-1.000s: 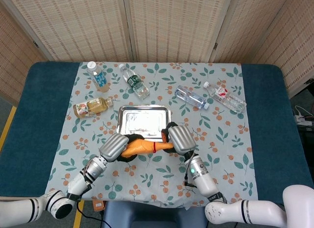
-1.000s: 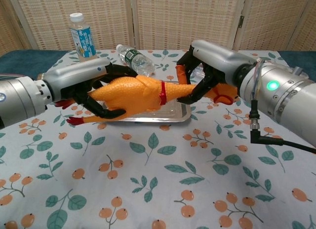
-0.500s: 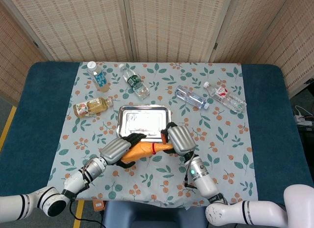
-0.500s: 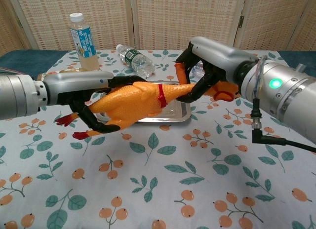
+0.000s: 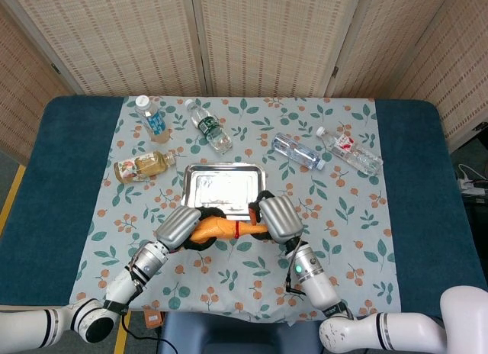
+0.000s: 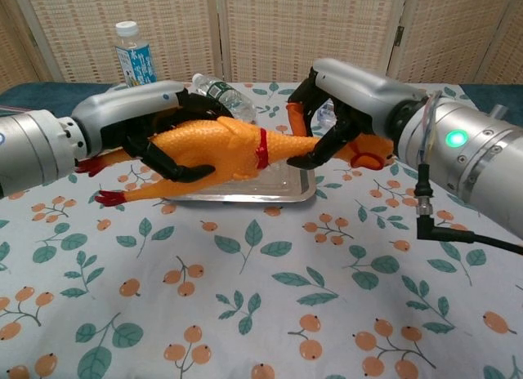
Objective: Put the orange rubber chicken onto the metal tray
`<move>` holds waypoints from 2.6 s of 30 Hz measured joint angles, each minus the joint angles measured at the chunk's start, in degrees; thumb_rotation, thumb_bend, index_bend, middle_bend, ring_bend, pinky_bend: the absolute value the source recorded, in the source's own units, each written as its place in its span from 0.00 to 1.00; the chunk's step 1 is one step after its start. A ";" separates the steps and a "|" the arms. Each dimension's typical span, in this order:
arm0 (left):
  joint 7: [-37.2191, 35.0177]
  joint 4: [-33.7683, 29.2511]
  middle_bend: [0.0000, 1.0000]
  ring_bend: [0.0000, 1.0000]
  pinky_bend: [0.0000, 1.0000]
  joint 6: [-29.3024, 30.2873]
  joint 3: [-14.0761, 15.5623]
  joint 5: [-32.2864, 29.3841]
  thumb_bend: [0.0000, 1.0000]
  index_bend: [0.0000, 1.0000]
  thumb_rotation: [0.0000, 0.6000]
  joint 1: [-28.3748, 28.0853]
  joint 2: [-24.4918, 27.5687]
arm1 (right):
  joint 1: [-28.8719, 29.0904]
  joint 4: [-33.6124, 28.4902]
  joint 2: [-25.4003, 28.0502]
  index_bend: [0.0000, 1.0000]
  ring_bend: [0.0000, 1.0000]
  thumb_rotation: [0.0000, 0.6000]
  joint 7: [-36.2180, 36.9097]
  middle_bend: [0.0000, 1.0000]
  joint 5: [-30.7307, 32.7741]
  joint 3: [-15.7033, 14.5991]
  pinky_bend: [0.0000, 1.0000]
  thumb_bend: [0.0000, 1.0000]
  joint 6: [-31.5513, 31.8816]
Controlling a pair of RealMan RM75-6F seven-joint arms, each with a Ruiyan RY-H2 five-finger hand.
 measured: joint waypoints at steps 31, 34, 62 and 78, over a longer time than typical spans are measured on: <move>-20.60 -3.27 0.00 0.00 0.04 -7.81 0.36 5.88 0.29 0.00 1.00 -2.42 7.07 | -0.15 -0.87 1.02 0.95 0.87 1.00 -1.77 0.63 0.71 -0.24 1.00 0.34 1.37; -23.52 -2.77 0.00 0.00 0.03 -7.10 0.10 8.02 0.29 0.00 1.00 -2.50 8.00 | -0.29 0.11 1.14 0.95 0.87 1.00 -1.75 0.63 1.44 -0.15 1.00 0.34 1.40; -27.30 8.83 0.00 0.00 0.01 -0.70 3.90 12.71 0.31 0.00 1.00 0.99 13.25 | 12.83 43.86 -19.93 0.89 0.58 1.00 8.50 0.62 2.98 9.76 0.86 0.34 -8.79; -29.65 12.17 0.00 0.00 0.00 -3.92 4.94 12.15 0.35 0.00 1.00 -0.66 12.62 | 17.49 53.87 -23.29 0.15 0.01 1.00 8.48 0.02 3.34 8.67 0.30 0.27 -19.90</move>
